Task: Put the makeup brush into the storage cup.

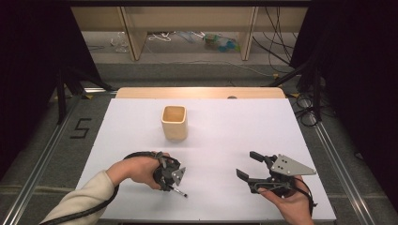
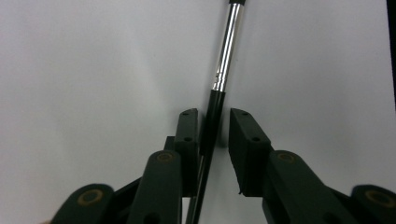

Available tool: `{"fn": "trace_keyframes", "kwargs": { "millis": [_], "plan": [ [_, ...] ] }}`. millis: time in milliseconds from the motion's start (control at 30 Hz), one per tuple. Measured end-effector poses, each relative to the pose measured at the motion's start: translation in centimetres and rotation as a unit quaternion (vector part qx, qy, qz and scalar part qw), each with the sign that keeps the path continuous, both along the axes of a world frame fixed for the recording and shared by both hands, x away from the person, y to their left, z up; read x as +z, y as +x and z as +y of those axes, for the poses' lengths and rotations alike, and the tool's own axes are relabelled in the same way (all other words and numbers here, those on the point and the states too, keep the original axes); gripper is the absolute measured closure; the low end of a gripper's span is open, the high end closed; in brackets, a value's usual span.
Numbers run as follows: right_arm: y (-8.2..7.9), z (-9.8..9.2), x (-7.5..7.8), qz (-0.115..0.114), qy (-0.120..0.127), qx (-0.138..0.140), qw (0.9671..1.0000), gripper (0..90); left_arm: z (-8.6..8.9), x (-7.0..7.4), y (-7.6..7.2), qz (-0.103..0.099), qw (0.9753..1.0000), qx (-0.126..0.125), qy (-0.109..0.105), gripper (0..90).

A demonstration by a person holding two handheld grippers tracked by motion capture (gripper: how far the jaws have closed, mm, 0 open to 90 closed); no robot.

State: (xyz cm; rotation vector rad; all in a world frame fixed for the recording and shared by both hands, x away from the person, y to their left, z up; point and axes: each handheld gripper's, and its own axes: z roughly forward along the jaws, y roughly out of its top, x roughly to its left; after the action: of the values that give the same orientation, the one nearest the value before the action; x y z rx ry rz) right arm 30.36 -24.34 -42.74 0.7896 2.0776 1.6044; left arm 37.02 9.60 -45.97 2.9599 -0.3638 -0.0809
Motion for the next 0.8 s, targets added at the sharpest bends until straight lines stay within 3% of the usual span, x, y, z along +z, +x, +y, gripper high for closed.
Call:
{"fn": "trace_keyframes", "kwargs": {
  "millis": [267, 567, 633, 667, 733, 800],
  "plan": [
    [-0.02, -0.04, -0.01, 0.000, -0.001, -0.002, 1.0000, 23.7, -0.12, 0.00, 0.18, 0.001, 1.0000, 0.001, 0.006, 82.5],
    [-0.02, -0.05, 0.00, -0.002, -0.002, -0.002, 1.0000, 23.7, -0.28, 0.01, -0.02, -0.005, 0.9999, 0.001, 0.011, 83.7],
    [-0.19, -0.01, 0.02, 0.014, 0.001, -0.004, 0.9999, 23.7, -0.22, -0.01, -0.12, -0.007, 0.9999, 0.003, 0.008, 83.7],
    [-0.04, -0.04, -0.01, 0.001, -0.001, -0.003, 1.0000, 23.7, -0.21, 0.01, -0.12, -0.007, 0.9999, 0.003, 0.009, 83.8],
    [-0.02, -0.04, 0.00, -0.001, -0.001, -0.003, 1.0000, 23.7, -0.18, 0.01, -0.16, -0.008, 0.9999, 0.004, 0.007, 83.7],
    [-0.20, -0.02, 0.03, 0.015, 0.000, -0.004, 0.9999, 23.7, -0.11, 0.05, -0.18, -0.010, 0.9999, 0.003, 0.007, 83.8]
  ]
}}
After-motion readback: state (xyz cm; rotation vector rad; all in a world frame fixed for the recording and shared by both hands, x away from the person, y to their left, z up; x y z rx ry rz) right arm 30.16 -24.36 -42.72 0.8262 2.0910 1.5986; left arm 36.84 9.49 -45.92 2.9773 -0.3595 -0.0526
